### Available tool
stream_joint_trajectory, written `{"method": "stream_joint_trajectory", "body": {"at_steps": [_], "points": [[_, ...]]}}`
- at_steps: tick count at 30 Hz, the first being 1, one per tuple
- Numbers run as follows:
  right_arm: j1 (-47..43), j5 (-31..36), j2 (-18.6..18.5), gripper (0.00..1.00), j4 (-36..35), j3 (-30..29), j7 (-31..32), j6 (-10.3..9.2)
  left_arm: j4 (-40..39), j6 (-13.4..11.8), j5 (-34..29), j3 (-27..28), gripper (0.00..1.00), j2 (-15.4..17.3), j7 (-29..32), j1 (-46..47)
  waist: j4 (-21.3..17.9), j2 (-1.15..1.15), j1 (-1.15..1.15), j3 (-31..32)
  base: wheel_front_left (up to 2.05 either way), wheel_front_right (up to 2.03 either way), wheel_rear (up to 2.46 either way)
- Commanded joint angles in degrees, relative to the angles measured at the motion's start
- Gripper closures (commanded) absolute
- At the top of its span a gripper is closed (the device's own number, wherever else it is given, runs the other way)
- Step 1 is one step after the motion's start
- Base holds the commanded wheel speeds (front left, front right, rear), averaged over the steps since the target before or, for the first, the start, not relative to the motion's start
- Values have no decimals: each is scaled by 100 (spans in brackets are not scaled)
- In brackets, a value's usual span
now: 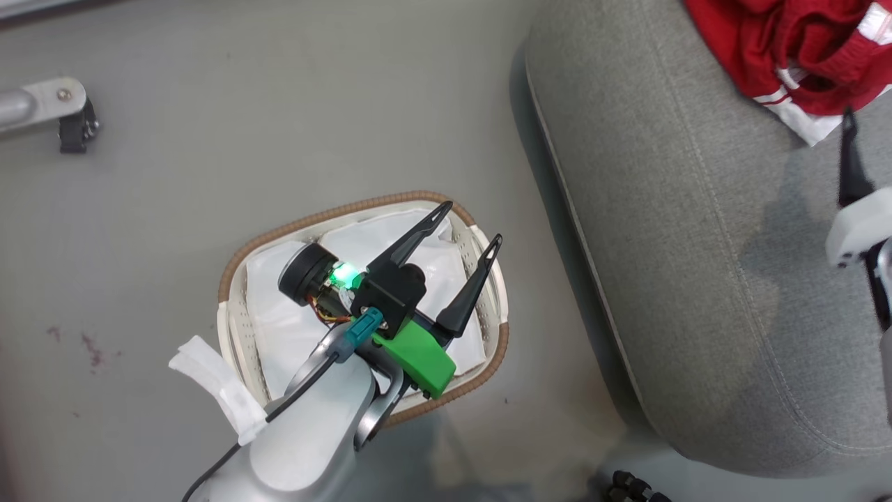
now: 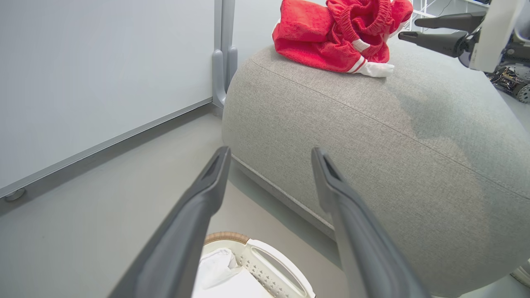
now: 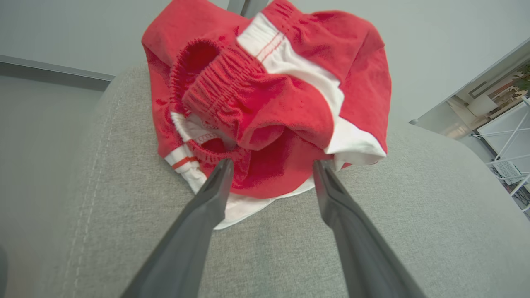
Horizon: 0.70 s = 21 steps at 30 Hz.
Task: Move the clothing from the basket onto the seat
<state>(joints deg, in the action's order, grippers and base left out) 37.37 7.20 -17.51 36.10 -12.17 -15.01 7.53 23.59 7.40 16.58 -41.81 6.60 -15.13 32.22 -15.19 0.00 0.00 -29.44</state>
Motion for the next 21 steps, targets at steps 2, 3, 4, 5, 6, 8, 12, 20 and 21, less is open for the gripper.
{"method": "stream_joint_trajectory", "body": {"at_steps": [2,3,4,5,6,8,12,20,21], "points": [[-265,-62,1,0,-106,83,-24,-8,-5,15,38,90,0,-7,-2,-162,-64,0,0,409,0,0,0],[-344,-81,9,0,-148,131,-24,-8,-25,15,43,141,0,-16,-2,-215,-65,0,0,483,0,0,0],[-390,-101,6,0,-179,167,-24,-8,-41,16,53,172,0,-25,-2,-255,-64,0,0,536,0,0,0],[-425,-121,-19,0,-227,208,-24,-8,-60,16,72,214,0,-35,-2,-309,-57,0,0,607,0,0,0],[-438,-131,-47,0,-268,230,-24,-8,-71,16,89,250,0,-41,-2,-357,-51,0,0,663,0,0,0],[-408,-166,-108,0,-350,259,-24,-8,-107,16,99,342,0,-69,-2,-454,-19,0,0,794,0,0,0],[-195,-298,-189,0,-462,344,-24,-8,-197,15,149,628,0,-143,-2,-648,115,0,0,1115,0,0,0],[20,-531,240,0,-506,331,-19,-8,-479,-73,110,1611,0,-293,-2,-1168,561,0,0,1831,0,0,0],[8,-562,312,0,-513,331,-19,-8,-528,-88,95,1736,0,-301,-2,-1236,617,0,0,1885,0,0,0]]}}
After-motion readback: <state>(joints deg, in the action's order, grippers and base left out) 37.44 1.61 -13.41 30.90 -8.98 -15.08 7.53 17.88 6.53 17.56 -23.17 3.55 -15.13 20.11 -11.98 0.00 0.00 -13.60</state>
